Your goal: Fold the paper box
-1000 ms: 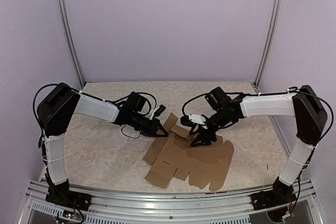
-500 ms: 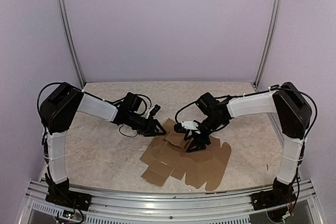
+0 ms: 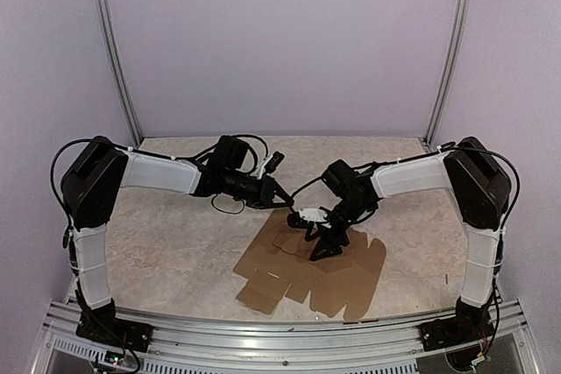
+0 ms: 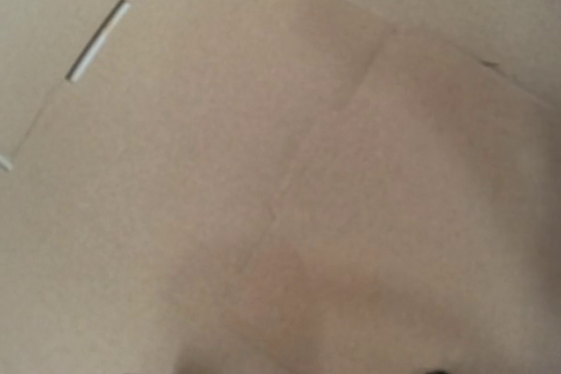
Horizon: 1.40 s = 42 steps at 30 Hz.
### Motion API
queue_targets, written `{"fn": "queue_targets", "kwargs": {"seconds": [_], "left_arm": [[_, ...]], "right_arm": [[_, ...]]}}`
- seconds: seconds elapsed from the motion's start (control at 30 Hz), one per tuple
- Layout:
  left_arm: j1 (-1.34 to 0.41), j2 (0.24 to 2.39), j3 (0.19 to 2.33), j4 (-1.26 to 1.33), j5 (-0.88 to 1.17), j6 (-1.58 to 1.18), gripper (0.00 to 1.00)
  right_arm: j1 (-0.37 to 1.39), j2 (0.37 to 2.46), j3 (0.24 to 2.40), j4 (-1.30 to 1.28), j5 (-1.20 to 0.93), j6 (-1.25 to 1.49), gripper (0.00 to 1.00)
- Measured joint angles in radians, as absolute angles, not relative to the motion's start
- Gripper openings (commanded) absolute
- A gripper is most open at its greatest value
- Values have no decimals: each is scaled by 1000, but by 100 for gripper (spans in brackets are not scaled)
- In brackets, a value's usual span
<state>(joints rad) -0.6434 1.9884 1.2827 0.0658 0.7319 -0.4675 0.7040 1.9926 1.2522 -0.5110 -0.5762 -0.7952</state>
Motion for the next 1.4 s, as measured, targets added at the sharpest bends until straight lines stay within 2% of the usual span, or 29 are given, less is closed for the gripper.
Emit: {"fn": "queue_targets", "kwargs": {"seconds": [0.27, 0.5, 0.8, 1.0, 1.07, 1.27, 1.33, 1.4], "left_arm": [[-695, 2158, 1317, 43, 701, -526, 7], [-695, 2186, 1323, 6, 664, -536, 4], [-697, 2194, 1339, -6, 642, -529, 2], [-710, 2174, 1352, -22, 604, -489, 30], [-724, 2136, 1344, -37, 553, -466, 36], [-754, 1860, 1259, -81, 391, -448, 42], [-754, 1785, 1225, -85, 350, -457, 43], [-754, 1723, 1157, -89, 311, -478, 43]], "right_arm": [[686, 1992, 1252, -528, -609, -783, 69], [664, 1977, 1252, -572, -640, -765, 69], [638, 1895, 1252, -553, -645, -669, 60], [626, 1890, 1257, -484, -578, -588, 61], [625, 1890, 1266, -475, -556, -578, 61], [625, 1890, 1269, -449, -527, -564, 64], [625, 1890, 1269, -447, -535, -564, 69], [625, 1890, 1268, -446, -547, -566, 79]]}}
